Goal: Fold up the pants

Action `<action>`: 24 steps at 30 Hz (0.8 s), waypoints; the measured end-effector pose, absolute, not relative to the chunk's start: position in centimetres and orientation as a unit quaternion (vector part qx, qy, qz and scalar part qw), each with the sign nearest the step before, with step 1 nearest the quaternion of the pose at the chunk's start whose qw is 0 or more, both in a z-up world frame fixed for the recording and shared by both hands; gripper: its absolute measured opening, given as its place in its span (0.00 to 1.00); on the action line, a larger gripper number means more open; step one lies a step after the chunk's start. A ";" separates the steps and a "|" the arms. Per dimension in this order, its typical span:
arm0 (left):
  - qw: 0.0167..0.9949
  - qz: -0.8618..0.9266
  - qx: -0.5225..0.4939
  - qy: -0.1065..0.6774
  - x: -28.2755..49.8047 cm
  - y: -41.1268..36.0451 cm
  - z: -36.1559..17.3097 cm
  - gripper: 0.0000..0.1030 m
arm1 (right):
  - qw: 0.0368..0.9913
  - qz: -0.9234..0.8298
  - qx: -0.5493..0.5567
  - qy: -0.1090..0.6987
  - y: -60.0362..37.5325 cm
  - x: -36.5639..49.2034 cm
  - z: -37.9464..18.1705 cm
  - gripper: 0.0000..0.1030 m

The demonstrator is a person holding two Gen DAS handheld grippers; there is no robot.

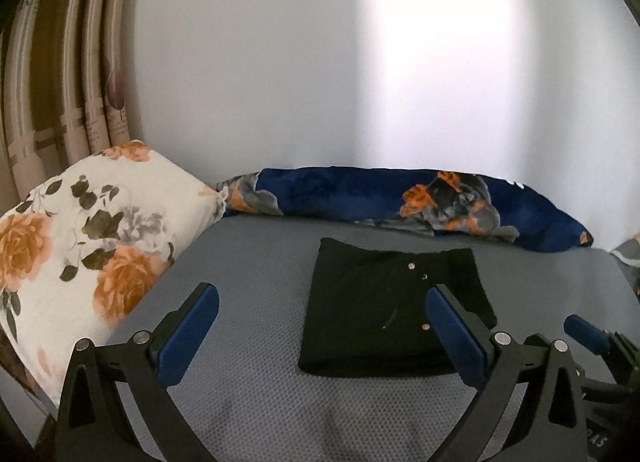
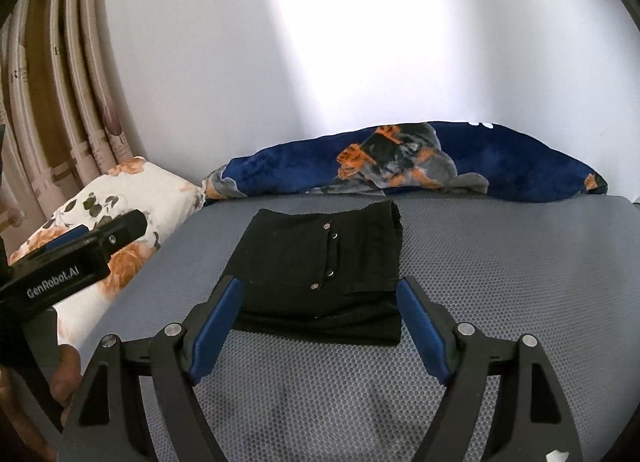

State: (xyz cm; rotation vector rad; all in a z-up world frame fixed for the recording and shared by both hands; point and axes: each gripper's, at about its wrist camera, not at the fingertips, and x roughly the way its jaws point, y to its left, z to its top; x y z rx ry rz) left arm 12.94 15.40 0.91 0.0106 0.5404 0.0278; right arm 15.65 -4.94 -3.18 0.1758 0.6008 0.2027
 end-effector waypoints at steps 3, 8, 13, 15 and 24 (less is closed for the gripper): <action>0.964 0.005 -0.006 0.266 12.8 15.6 1.3 1.00 | 0.947 0.099 0.085 0.293 -5.1 15.5 -3.0 0.76; 0.959 -0.003 -0.019 0.282 13.0 15.7 1.4 1.00 | 0.946 0.100 0.085 0.296 -5.1 15.4 -3.0 0.77; 0.957 -0.010 -0.027 0.288 13.1 16.0 1.0 1.00 | 0.946 0.103 0.080 0.298 -4.7 15.5 -3.0 0.77; 0.955 -0.012 -0.031 0.295 13.3 16.3 0.6 1.00 | 0.945 0.104 0.074 0.300 -4.3 15.5 -3.0 0.77; 0.953 0.076 -0.050 0.291 13.7 21.9 -1.5 1.00 | 0.932 0.149 0.039 0.327 1.8 18.0 -4.1 0.78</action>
